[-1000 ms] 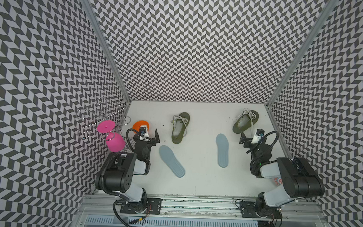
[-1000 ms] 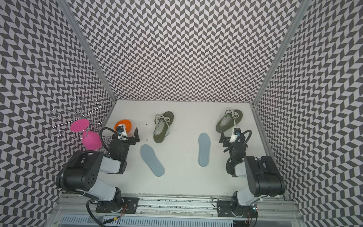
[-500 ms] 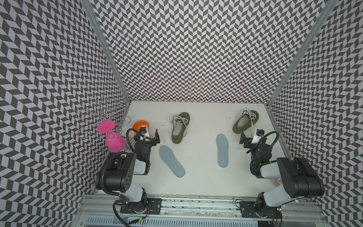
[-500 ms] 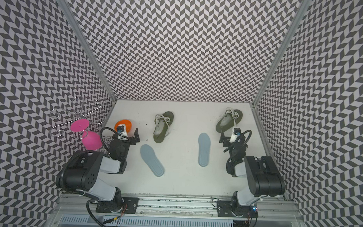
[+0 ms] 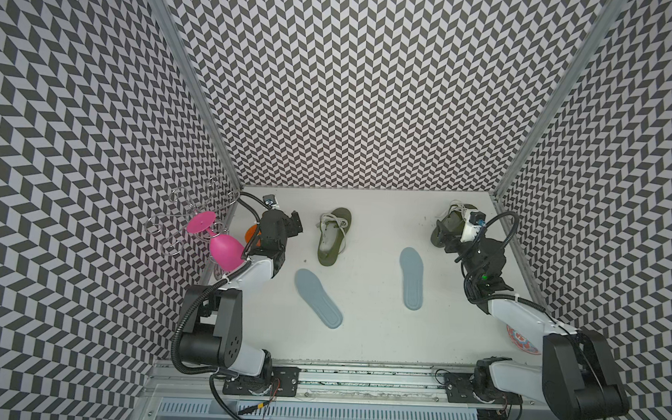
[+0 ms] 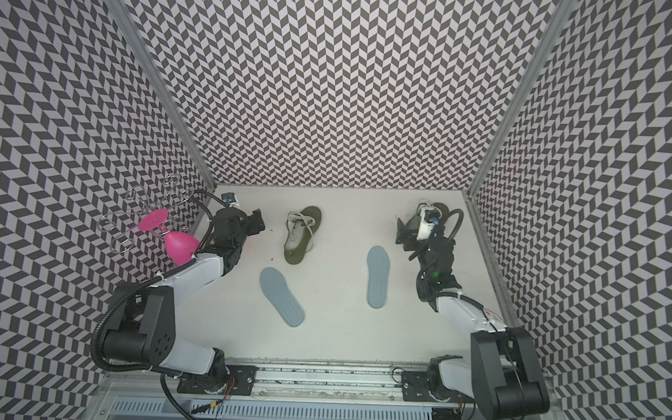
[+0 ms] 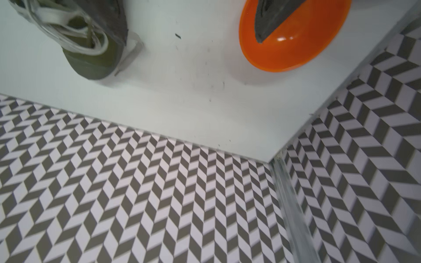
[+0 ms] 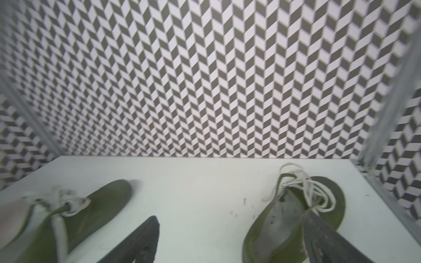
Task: Insert the insole into the shoe
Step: Move the shoe to the center of the board.
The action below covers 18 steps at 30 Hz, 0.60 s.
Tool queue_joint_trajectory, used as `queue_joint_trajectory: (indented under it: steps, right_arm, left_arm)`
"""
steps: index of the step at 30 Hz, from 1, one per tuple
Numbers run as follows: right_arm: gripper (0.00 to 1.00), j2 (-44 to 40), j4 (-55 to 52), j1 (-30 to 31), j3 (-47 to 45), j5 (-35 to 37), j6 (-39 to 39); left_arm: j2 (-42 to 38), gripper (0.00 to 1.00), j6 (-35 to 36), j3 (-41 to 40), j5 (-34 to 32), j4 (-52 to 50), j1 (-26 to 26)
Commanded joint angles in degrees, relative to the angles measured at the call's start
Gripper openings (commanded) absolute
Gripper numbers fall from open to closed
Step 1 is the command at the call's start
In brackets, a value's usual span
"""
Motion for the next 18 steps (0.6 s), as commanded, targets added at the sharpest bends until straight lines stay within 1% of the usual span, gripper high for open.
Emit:
queue_joint_trajectory:
  steps: [1,3,6,7,8,11,16,18]
  right_arm:
    - [0.96,-0.24,-11.17,4.89,2.81,-1.73,1.04]
    - [0.95,0.21,-12.05,7.58,3.59,-0.83,1.71]
    - [0.95,1.3,-13.23,10.7,5.03,-0.53,2.27]
    - [0.95,1.61,-13.85,11.63,5.83,-0.14,2.37]
    - [0.94,2.11,-14.41,12.5,6.56,0.37,2.36]
    - [0.93,2.99,-15.63,14.32,8.38,1.07,2.88]
    - [0.92,3.91,-16.29,16.54,10.25,0.41,5.47]
    - [0.91,4.47,-16.3,17.61,10.5,0.15,6.16]
  left_arm:
    - [-0.95,0.87,-4.82,3.2,-0.87,-11.96,-4.03]
    - [-0.92,0.87,-5.99,3.78,-0.72,-14.02,-6.15]
    - [-0.68,0.87,-6.88,4.2,0.56,-16.11,-7.81]
    - [-0.43,0.86,-8.5,4.55,1.75,-16.63,-8.24]
    - [0.09,0.86,-8.6,5.3,2.68,-17.39,-8.77]
    - [2.24,0.84,-8.24,8.15,2.69,-19.47,-10.61]
    - [8.35,0.73,-8.42,15.33,5.72,-24.8,-10.86]
    - [9.61,0.69,-8.33,16.49,6.95,-25.38,-10.86]
